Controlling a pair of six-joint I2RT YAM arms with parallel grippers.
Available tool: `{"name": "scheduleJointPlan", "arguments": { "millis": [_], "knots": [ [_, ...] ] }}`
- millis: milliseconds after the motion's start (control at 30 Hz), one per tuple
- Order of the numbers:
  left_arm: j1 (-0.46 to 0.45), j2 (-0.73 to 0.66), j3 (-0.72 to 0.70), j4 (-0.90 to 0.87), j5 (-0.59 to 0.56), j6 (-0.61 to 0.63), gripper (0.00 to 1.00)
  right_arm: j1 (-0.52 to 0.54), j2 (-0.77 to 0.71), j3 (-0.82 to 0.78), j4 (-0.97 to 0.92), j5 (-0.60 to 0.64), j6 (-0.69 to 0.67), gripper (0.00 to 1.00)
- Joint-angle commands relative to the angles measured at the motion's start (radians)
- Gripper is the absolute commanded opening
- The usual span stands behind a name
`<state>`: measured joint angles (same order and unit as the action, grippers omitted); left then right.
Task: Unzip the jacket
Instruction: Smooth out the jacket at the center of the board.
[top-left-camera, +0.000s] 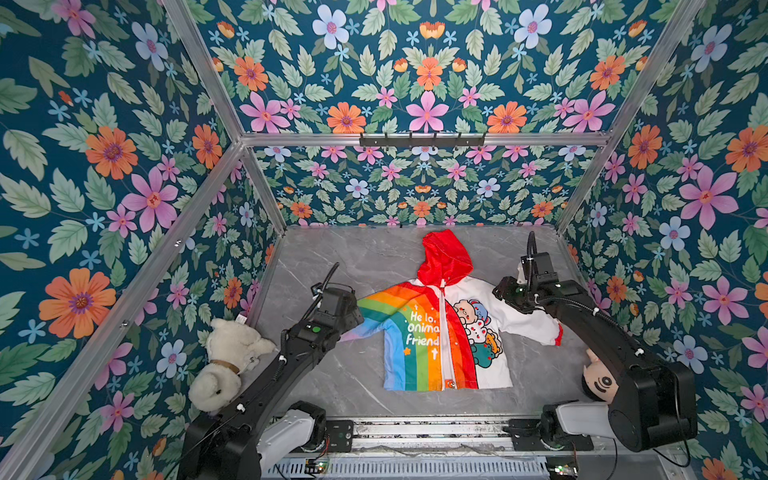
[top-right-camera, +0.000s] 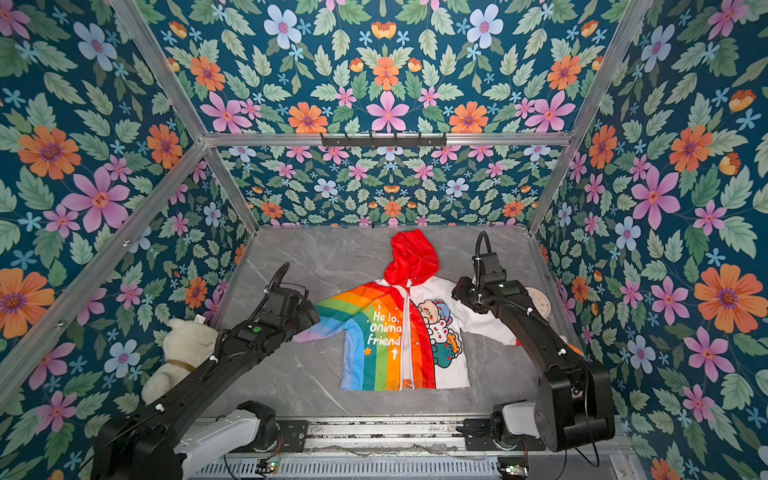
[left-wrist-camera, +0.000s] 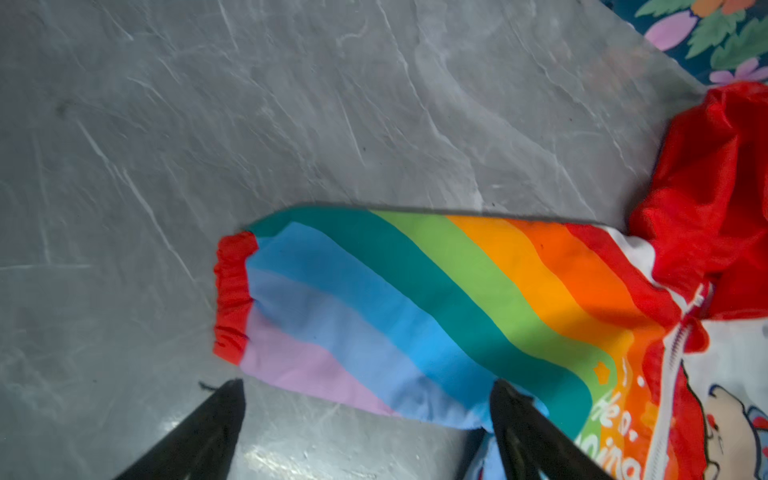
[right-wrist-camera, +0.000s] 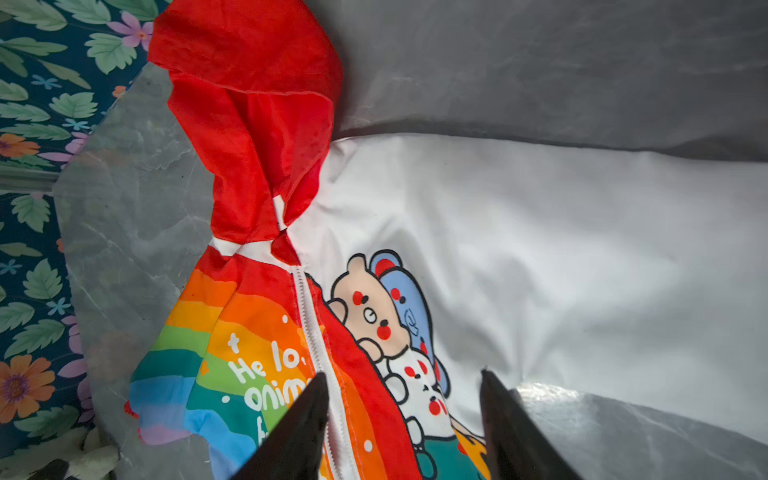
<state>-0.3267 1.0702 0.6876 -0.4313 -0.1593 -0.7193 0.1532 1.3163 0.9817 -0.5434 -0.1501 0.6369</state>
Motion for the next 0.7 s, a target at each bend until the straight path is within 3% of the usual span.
{"name": "scheduleJointPlan", "arguments": {
  "millis": [0, 167, 300, 667],
  "knots": [
    [0.121, 0.043, 0.012, 0.016, 0.092, 0.111, 0.91, -0.022, -0.031, -0.014, -0.051, 0.002, 0.026, 0.57],
    [0.24, 0.158, 0.022, 0.058, 0.156, 0.17, 0.84, -0.023, -0.083, -0.004, -0.127, 0.025, -0.001, 0.57],
    [0.297, 0.214, 0.01, 0.071, 0.179, 0.187, 0.73, -0.023, -0.116, -0.008, -0.17, 0.041, -0.019, 0.57],
    [0.313, 0.311, -0.019, 0.099, 0.184, 0.183, 0.57, -0.022, -0.147, -0.017, -0.206, 0.069, -0.037, 0.57]
  ]
}}
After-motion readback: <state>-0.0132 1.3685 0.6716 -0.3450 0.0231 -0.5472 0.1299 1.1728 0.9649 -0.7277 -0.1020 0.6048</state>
